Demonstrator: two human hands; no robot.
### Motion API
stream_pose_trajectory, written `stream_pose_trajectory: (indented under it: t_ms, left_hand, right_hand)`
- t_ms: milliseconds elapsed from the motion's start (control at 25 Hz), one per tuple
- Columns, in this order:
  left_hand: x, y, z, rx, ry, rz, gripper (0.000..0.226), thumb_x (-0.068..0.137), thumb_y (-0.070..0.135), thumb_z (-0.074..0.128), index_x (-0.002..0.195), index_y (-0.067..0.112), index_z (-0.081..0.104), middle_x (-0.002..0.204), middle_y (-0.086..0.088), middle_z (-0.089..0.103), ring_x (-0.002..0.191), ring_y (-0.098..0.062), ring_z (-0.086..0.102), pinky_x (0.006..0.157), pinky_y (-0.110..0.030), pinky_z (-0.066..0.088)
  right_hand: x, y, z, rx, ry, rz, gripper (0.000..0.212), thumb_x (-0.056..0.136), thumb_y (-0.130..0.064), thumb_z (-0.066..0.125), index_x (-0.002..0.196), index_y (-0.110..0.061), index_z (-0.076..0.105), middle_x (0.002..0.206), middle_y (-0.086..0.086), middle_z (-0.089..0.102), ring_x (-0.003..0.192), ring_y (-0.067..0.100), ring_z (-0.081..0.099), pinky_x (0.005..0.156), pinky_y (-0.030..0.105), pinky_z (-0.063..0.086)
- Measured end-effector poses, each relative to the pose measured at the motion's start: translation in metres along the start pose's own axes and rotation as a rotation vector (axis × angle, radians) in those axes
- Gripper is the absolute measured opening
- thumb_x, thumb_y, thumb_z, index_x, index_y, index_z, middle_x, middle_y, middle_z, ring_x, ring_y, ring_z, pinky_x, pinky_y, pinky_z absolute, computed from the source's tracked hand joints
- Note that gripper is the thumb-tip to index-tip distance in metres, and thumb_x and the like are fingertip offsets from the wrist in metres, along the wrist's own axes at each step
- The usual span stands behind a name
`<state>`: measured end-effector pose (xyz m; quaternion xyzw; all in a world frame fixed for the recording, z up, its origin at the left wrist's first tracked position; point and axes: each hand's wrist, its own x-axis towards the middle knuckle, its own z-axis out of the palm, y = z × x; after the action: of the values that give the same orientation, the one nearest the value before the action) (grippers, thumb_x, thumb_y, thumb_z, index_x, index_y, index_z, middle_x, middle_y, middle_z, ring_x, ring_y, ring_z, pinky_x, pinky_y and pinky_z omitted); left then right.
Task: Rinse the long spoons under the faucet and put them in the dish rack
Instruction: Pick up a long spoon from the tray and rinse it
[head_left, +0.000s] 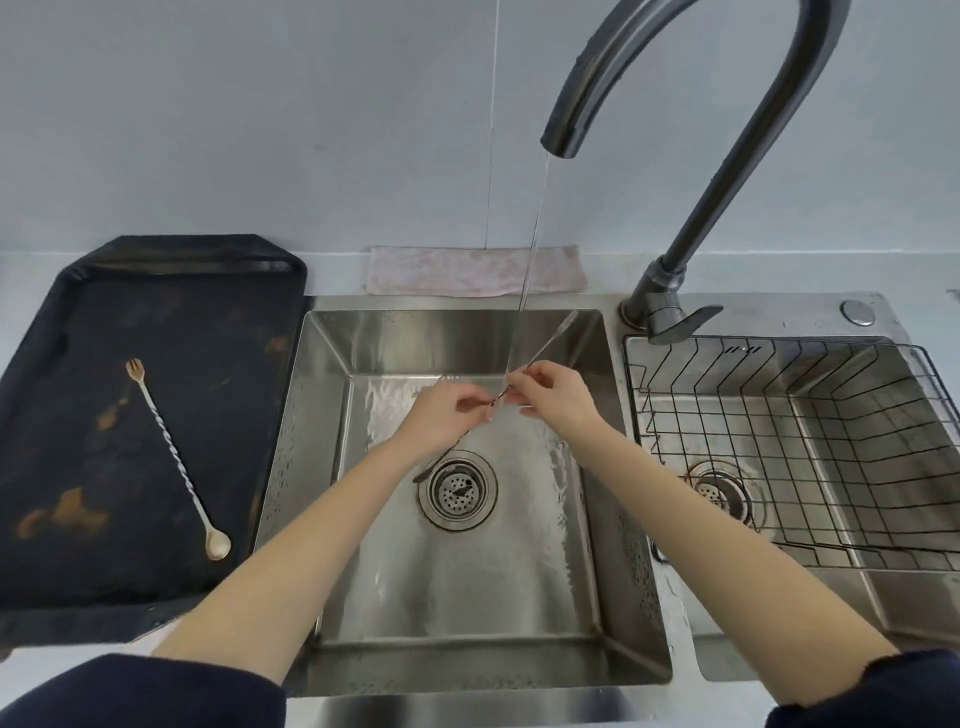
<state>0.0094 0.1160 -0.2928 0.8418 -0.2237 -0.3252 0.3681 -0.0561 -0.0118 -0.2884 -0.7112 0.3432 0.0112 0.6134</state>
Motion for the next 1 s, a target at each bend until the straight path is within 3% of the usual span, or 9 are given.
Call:
stream_pose_trajectory:
  t_ms: [80, 200, 400, 640, 720, 800, 880, 1000]
  left_hand:
    - [0.0, -0.02, 0.004, 0.063, -0.05, -0.042, 0.026, 0.085, 0.011, 0.061, 0.11, 0.006, 0.066, 0.109, -0.012, 0.07, 0.096, -0.018, 0.061, 0.088, -0.021, 0.042]
    - [0.001, -0.054, 0.013, 0.188, -0.172, -0.108, 0.03, 0.086, 0.011, 0.06, 0.116, 0.006, 0.062, 0.119, -0.013, 0.066, 0.109, -0.024, 0.061, 0.09, -0.019, 0.039]
    - [0.006, -0.098, 0.026, 0.263, -0.264, -0.197, 0.03, 0.087, 0.012, 0.058, 0.116, 0.008, 0.062, 0.121, -0.012, 0.066, 0.111, -0.024, 0.06, 0.099, -0.028, 0.044]
    - [0.015, -0.116, 0.041, 0.324, -0.309, -0.226, 0.036, 0.089, 0.012, 0.051, 0.125, 0.011, 0.055, 0.13, -0.011, 0.059, 0.118, -0.025, 0.055, 0.098, -0.027, 0.041]
    - [0.017, -0.12, 0.046, 0.33, -0.325, -0.239, 0.038, 0.089, 0.012, 0.051, 0.127, 0.012, 0.053, 0.132, -0.011, 0.057, 0.12, -0.025, 0.054, 0.101, -0.029, 0.041]
    - [0.017, -0.124, 0.05, 0.349, -0.336, -0.257, 0.04, 0.088, 0.014, 0.052, 0.129, 0.014, 0.052, 0.133, -0.01, 0.057, 0.121, -0.026, 0.053, 0.103, -0.034, 0.043]
    - [0.017, -0.126, 0.052, 0.38, -0.342, -0.267, 0.043, 0.087, 0.014, 0.052, 0.13, 0.015, 0.05, 0.135, -0.009, 0.055, 0.123, -0.026, 0.051, 0.104, -0.036, 0.043]
    - [0.016, -0.127, 0.054, 0.424, -0.363, -0.255, 0.046, 0.087, 0.014, 0.051, 0.133, 0.016, 0.047, 0.139, -0.01, 0.05, 0.127, -0.027, 0.047, 0.105, -0.038, 0.041]
  right_hand:
    - [0.004, 0.015, 0.007, 0.125, -0.027, 0.133, 0.024, 0.094, -0.013, 0.052, 0.071, -0.019, 0.054, 0.074, 0.001, 0.063, 0.071, 0.009, 0.063, 0.066, 0.018, 0.049]
    - [0.011, 0.039, 0.014, 0.311, -0.002, 0.315, 0.022, 0.096, -0.011, 0.048, 0.075, -0.015, 0.055, 0.074, 0.001, 0.06, 0.069, 0.008, 0.06, 0.066, 0.018, 0.048]
    - [0.019, 0.076, 0.029, 0.493, 0.046, 0.596, 0.025, 0.096, -0.007, 0.045, 0.073, -0.01, 0.052, 0.072, 0.005, 0.057, 0.067, 0.012, 0.059, 0.061, 0.017, 0.048]
    - [0.026, 0.106, 0.04, 0.654, 0.086, 0.778, 0.025, 0.097, -0.005, 0.044, 0.072, -0.009, 0.051, 0.073, 0.006, 0.056, 0.054, 0.011, 0.066, 0.057, 0.017, 0.05]
    - [0.028, 0.112, 0.043, 0.703, 0.097, 0.815, 0.027, 0.097, -0.005, 0.042, 0.072, -0.009, 0.05, 0.078, 0.007, 0.058, 0.074, 0.018, 0.069, 0.068, 0.018, 0.05]
    - [0.029, 0.116, 0.045, 0.718, 0.088, 0.836, 0.028, 0.098, -0.005, 0.04, 0.072, -0.009, 0.049, 0.1, 0.013, 0.064, 0.104, 0.026, 0.059, 0.084, 0.025, 0.047]
    - [0.028, 0.116, 0.046, 0.713, 0.071, 0.847, 0.028, 0.098, -0.006, 0.039, 0.072, -0.008, 0.049, 0.131, 0.018, 0.056, 0.11, 0.027, 0.058, 0.097, 0.027, 0.042]
    - [0.027, 0.118, 0.042, 0.707, 0.031, 0.855, 0.025, 0.098, -0.006, 0.039, 0.076, -0.007, 0.051, 0.139, 0.018, 0.049, 0.124, 0.027, 0.053, 0.101, 0.028, 0.039]
